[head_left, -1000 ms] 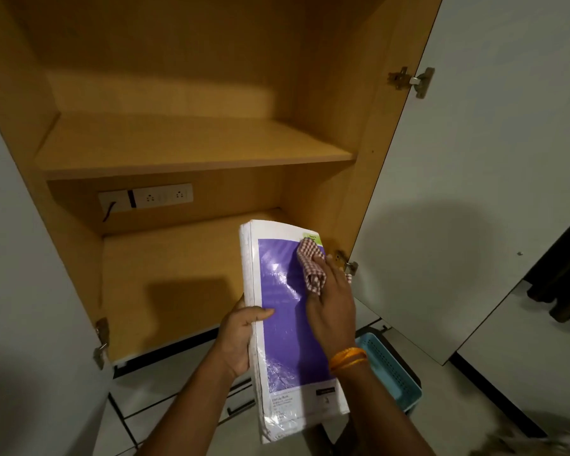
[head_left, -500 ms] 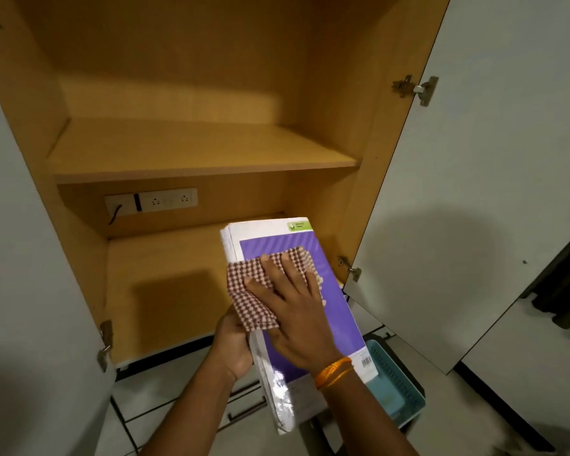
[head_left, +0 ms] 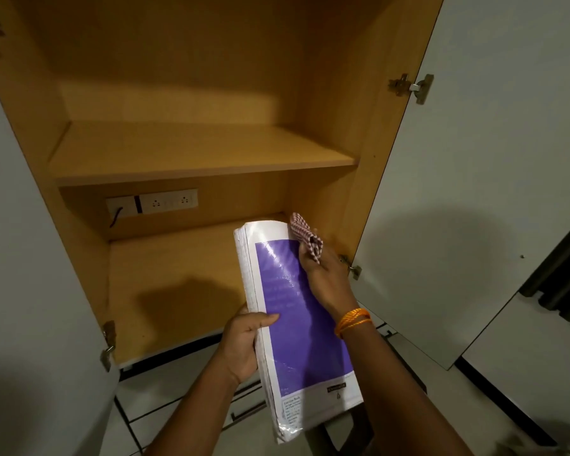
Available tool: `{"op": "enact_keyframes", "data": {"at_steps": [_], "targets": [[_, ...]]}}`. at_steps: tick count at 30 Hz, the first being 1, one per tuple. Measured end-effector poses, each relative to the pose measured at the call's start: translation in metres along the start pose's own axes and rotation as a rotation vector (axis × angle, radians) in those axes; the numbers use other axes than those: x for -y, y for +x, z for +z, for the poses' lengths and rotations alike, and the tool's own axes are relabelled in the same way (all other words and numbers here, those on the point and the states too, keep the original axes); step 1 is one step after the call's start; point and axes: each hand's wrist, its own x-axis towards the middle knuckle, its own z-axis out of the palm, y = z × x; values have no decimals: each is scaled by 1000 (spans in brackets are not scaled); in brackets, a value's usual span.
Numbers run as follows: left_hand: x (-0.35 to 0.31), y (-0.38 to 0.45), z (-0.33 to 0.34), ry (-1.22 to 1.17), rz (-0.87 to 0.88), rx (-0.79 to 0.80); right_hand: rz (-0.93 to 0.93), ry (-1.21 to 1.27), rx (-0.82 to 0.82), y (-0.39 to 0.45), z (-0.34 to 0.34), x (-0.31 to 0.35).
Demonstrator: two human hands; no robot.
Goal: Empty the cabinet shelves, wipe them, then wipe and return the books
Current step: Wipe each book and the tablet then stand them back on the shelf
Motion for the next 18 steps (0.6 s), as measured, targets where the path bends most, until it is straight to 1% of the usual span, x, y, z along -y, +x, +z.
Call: {"op": "enact_keyframes", "data": {"at_steps": [2,5,7,9,12,14,15,17,18], "targets": [[1,0,2,-8,12,-23,-136,-27,17,-4,3,9],[-1,3,3,-88,59,-70,-432,-161,67,-22,11,3],[-1,4,-1,-202,69,-90,-540,-306,126,-37,17,-14],[-1,4,-6,-290,63,-140,-582,-386,170,-52,18,-27],[1,3,-10,-265,84,-160,-560,-393,169,-72,11,-49],[3,1,-12,-244,92,-172,-484,-335,125,-79,2,-66],[2,0,-11,-229,94,-192,-407,-289,104,-80,-3,-71],[3,0,-13,-216,82,-205,-186,-161,70,-80,-10,-71],[3,0,-13,-214,72,-187,-73,-98,50,-77,-12,-67]]}}
